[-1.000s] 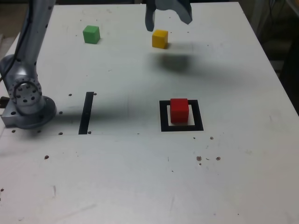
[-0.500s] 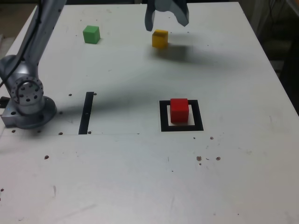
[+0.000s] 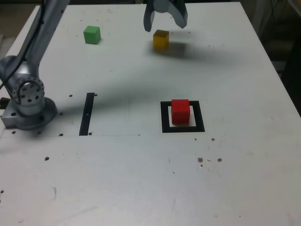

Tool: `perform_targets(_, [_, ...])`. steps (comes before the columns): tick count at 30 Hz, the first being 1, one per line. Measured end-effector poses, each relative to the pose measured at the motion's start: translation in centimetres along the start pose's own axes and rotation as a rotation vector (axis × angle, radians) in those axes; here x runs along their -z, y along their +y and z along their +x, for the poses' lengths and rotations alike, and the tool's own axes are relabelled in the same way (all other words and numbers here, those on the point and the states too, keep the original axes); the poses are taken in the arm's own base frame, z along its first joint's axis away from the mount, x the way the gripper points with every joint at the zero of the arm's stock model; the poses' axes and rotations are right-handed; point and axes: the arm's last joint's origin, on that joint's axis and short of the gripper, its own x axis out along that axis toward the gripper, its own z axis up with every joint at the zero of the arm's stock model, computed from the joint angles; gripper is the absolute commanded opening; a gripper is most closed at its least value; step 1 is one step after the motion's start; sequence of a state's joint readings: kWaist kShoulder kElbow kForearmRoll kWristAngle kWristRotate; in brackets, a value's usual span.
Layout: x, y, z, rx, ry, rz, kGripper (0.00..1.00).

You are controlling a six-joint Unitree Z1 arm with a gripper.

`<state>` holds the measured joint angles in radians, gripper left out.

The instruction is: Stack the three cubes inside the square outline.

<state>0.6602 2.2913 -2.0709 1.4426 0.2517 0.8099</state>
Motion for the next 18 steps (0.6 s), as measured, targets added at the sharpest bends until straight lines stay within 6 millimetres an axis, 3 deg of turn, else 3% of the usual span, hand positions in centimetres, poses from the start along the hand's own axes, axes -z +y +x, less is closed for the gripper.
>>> perform_targets(8, [0.07, 0.22, -0.02, -0.008, -0.004, 0.142, 0.99])
perform_targets(18, [0.36, 0.15, 0.46, 0.0, 0.027, 0.193, 0.99])
